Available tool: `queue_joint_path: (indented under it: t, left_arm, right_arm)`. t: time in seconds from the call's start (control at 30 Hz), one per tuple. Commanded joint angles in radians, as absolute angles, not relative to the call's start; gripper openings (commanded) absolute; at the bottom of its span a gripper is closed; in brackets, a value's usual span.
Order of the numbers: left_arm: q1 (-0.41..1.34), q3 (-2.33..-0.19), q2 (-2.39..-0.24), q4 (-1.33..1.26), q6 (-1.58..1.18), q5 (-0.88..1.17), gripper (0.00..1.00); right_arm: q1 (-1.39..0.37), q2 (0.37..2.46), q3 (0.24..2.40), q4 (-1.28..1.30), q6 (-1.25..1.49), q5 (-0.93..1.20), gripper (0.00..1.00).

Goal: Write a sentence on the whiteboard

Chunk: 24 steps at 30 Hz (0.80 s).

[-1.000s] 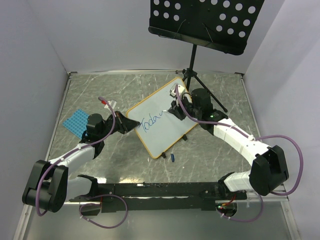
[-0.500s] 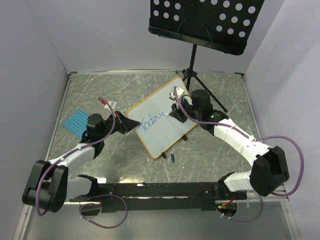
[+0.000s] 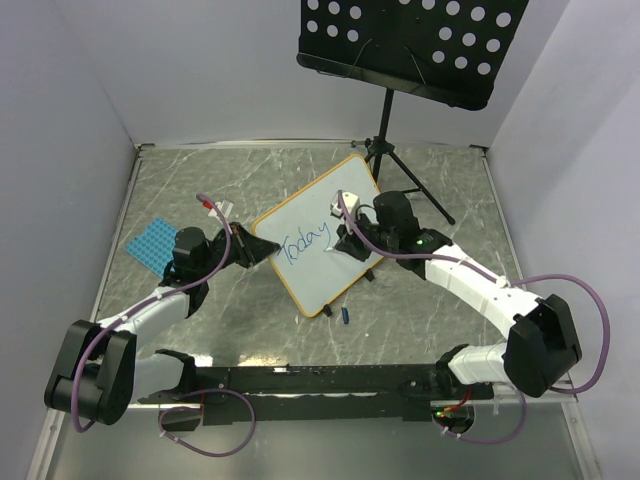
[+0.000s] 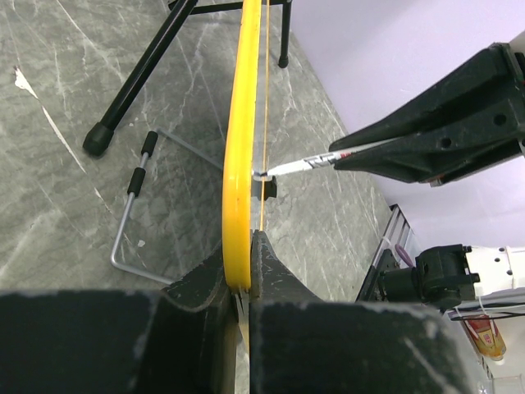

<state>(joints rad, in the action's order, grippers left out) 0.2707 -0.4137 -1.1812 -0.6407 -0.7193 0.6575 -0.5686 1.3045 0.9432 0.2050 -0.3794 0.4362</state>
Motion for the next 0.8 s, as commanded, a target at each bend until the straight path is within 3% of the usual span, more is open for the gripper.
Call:
queue_joint_path:
  t: [0.0,0.33,0.77]
  left_arm:
    - [0.290,-0.403,-1.170,-0.591,-0.634,0.746,0.01]
    - [0.291,-0.403,-1.166,-0.589,-0.632,0.745,0.01]
    - [0.291,-0.403,-1.169,-0.592,-0.632,0.747,0.01]
  right_arm:
    - [-0.592,1.285,0.969,0.193,-0.373,0.424,0.00]
    - [-0.529,1.227,1.066,0.163,-0.331,0.454,0.00]
    - [-0.381,1.147,1.037,0.106,-0.288,0.517,0.00]
